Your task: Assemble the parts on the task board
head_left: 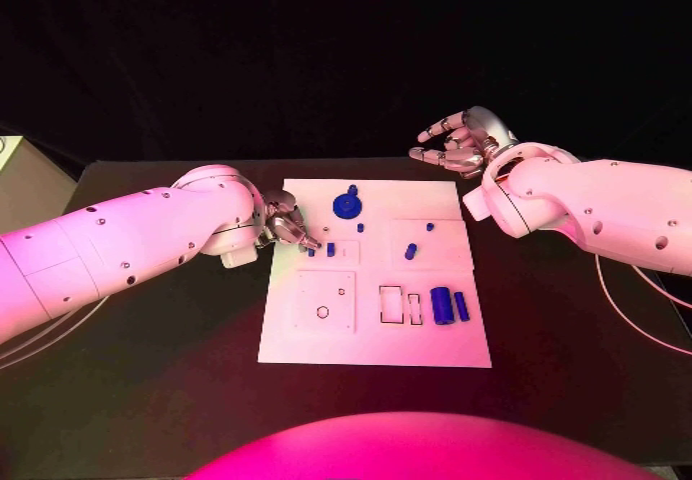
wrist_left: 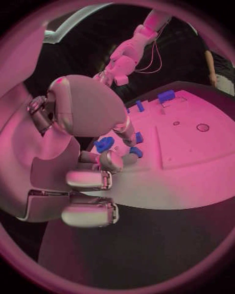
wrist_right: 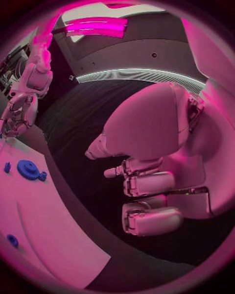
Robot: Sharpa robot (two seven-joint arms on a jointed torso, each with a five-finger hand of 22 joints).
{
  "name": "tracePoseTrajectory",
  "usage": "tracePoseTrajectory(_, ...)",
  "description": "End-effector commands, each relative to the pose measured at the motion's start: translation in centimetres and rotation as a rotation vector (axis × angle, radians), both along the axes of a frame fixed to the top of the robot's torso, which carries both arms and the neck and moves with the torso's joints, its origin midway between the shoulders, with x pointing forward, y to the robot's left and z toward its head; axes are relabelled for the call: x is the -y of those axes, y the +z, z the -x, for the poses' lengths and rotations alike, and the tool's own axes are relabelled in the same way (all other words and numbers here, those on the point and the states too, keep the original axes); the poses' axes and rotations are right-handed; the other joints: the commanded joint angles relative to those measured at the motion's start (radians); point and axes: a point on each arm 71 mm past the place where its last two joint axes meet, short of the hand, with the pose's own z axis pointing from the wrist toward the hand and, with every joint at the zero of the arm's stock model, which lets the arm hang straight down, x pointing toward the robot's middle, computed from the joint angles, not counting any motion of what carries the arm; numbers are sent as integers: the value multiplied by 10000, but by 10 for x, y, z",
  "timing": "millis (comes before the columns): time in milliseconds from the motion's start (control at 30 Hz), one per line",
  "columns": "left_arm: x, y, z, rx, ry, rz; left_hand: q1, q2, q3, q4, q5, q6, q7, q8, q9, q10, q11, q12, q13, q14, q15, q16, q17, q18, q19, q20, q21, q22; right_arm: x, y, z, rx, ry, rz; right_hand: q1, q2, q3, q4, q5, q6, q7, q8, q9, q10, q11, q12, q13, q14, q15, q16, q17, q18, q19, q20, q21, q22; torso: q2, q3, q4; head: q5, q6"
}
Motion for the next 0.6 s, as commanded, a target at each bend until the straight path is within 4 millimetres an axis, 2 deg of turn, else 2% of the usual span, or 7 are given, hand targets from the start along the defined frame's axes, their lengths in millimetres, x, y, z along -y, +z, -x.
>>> tracePoseTrajectory(33, 2, 1, 1, 134, 22, 79, 22, 65, -123, 204, -76, 5, 78, -48, -10, -59, 18, -52, -14, 1075, -43, 43, 2635, -116, -14, -57, -58, 954, -1, 1, 0, 104, 133, 8, -109, 10, 50, 5, 17, -74, -18, 52, -6, -81, -8, -40, 1490, 781, -65, -62, 1595, 149, 679, -24, -35, 2033, 4, 1, 1, -11, 10)
tracePoseTrajectory(133, 1, 3, 1, 194, 49, 138, 14, 62, -289, 437, -206, 0, 86, -53, -1, -62, 25, -54, -8, 1075, -37, 43, 2635, -117, -10, -49, -58, 960, -1, 1, 0, 101, 135, 5, -117, 8, 50, 8, 13, -80, -17, 53, -7, -81, -7, -39, 1490, 780, -65, -65, 1587, 149, 680, -24, -34, 2034, 4, 3, 1, -17, 15)
tracePoseTrajectory(200, 1, 4, 1, 247, 89, 215, 36, 86, -531, 721, -605, -1, 99, -54, 15, -74, 38, -66, -14, 1075, -27, 43, 2635, -115, -11, -41, -64, 957, -1, 0, 0, 100, 137, 5, -117, 8, 50, 8, 13, -80, -17, 53, -7, -81, -7, -39, 1490, 780, -65, -65, 1587, 149, 680, -24, -34, 2034, 3, 2, 1, -20, 22)
tracePoseTrajectory(333, 0, 5, 2, 269, 152, 393, -204, 216, -914, 767, -1252, -12, 125, -69, 23, -91, 62, -81, -26, 1075, -7, 43, 2635, -111, -19, -23, -76, 946, -1, 0, 0, 96, 137, 4, -125, 9, 50, 10, 11, -84, -16, 55, -7, -84, -7, -42, 1487, 780, -65, -65, 1589, 151, 675, -24, -45, 2027, 0, 3, 9, -23, 40)
tracePoseTrajectory(600, -3, 11, 3, 420, 275, 816, -306, 293, -1095, 775, -1446, -25, 132, -76, 28, -129, 68, -132, -99, 1075, -3, 43, 2635, -96, -56, -18, -110, 889, -2, 0, 0, 88, 144, -1, -125, 9, 50, 10, 11, -84, -16, 55, -7, -84, -7, -42, 1487, 780, -65, -65, 1589, 151, 675, -24, -45, 2027, 5, 1, 0, -41, 65)
